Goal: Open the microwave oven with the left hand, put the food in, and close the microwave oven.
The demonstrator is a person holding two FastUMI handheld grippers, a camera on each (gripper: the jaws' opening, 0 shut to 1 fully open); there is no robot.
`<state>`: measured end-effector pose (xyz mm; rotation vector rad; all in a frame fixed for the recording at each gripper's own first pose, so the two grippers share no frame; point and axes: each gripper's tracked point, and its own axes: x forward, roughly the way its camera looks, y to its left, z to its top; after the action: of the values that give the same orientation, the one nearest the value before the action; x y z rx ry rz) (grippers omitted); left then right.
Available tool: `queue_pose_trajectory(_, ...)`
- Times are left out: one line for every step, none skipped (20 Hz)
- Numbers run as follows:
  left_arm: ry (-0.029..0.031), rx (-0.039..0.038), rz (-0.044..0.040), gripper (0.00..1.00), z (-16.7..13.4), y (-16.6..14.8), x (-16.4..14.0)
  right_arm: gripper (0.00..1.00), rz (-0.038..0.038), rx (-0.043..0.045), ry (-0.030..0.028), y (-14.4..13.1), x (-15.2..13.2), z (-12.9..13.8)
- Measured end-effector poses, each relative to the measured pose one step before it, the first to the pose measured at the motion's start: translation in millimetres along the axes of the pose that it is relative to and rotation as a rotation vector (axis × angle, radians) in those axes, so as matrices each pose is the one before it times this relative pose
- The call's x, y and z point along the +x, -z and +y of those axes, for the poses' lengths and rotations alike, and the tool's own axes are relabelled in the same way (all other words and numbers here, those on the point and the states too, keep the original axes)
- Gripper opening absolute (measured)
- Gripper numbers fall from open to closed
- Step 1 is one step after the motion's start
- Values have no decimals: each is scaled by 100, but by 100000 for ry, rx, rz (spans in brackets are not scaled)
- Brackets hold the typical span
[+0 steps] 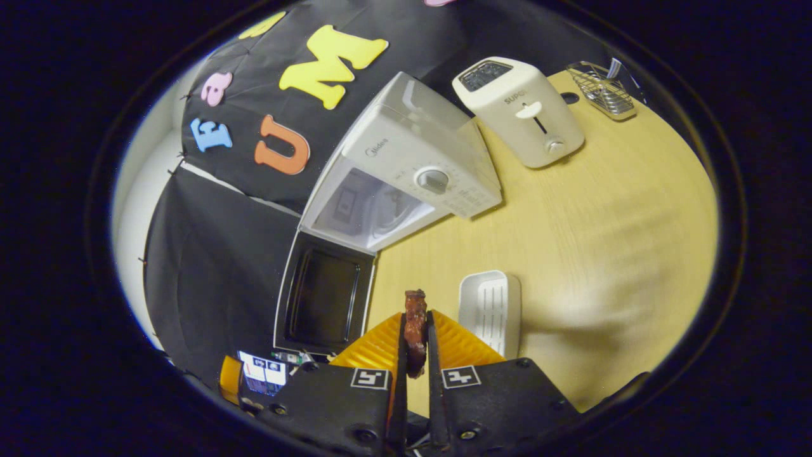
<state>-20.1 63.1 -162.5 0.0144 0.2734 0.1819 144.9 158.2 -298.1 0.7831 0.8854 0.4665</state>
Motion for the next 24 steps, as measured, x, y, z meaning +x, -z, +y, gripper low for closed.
queue_pose_trajectory(2206, 1109, 620, 96, 269, 517, 89, 17, -2538, 3673, -746, 75, 899, 1048)
queue_pose_trajectory(2380, 722, 466, 96, 346, 313, 32, 17, -3012, 3394, -1344, 184, 981, 1091)
queue_pose_trajectory(3314, -246, 1145, 96, 30, 484, 113, 17, -3629, 3059, -591, 49, 978, 872)
queue_pose_trajectory(3538, -5, 756, 97, 33, 349, -73, 17, -3724, 2113, -22, 119, 1166, 568)
queue_pose_trajectory(2309, 137, 405, 96, 379, 332, -28, 17, -4302, 2225, 246, -9, 1167, 605)
queue_pose_trajectory(2038, -1119, 509, 96, 413, 242, -126, 17, -3805, 2403, 182, 178, 1296, 647)
queue_pose_trajectory(3184, -1062, 716, 96, 163, 328, -75, 17, -3238, 2216, -782, 206, 1433, 792)
queue_pose_trajectory(2111, 43, 115, 96, 318, 117, -32, 17, -2890, 1912, -790, 220, 1473, 714)
queue_pose_trajectory(1433, 361, 194, 96, 411, 148, 38, 17, -2530, 1856, -507, 250, 1551, 558)
queue_pose_trajectory(1076, 600, -200, 96, 481, -104, -101, 17, -3487, 1667, -907, 144, 1367, 661)
queue_pose_trajectory(1240, 485, 153, 96, 431, -16, 19, 17, -3766, 1775, -1305, 0, 1519, 682)
queue_pose_trajectory(1129, 1121, 193, 96, 338, 110, 26, 17, -3685, 936, -2294, 78, 1382, 684)
queue_pose_trajectory(645, 1417, -23, 96, 514, 209, 164, 17, -3488, 689, -1232, 235, 1467, 439)
queue_pose_trajectory(648, 1565, -47, 96, 581, 195, 116, 17, -3229, 111, -157, 175, 1426, 194)
queue_pose_trajectory(236, 1588, 559, 96, 502, 289, 96, 17, -2655, -107, 427, 352, 1550, 64)
queue_pose_trajectory(132, 1148, 426, 97, 577, 376, 230, 17, -2686, 139, 1011, 245, 1377, 46)
queue_pose_trajectory(-58, 1017, 596, 97, 523, 375, 76, 17, -3270, 892, 711, 100, 1409, 39)
queue_pose_trajectory(262, 1014, 277, 97, 405, 436, 15, 17, -2585, 1843, -123, -8, 1647, 137)
queue_pose_trajectory(59, 624, 220, 96, 426, 197, 142, 17, -1672, 1451, -159, 213, 1464, 269)
queue_pose_trajectory(332, 200, 456, 97, 181, 430, 237, 17, -2516, 848, 375, 24, 1302, 52)
queue_pose_trajectory(-454, -124, 603, 97, 359, 289, 316, 17, -2952, 1, 770, -141, 1286, -46)
queue_pose_trajectory(180, -300, 1097, 96, 239, 238, 384, 17, -2434, 219, 794, -55, 1177, -175)
queue_pose_trajectory(-329, -263, 408, 96, 417, 220, 375, 17, -2656, 1320, 1745, -55, 1023, -471)
queue_pose_trajectory(106, -70, -13, 96, 160, -155, 276, 17, -2174, 1597, 2285, 168, 1013, -558)
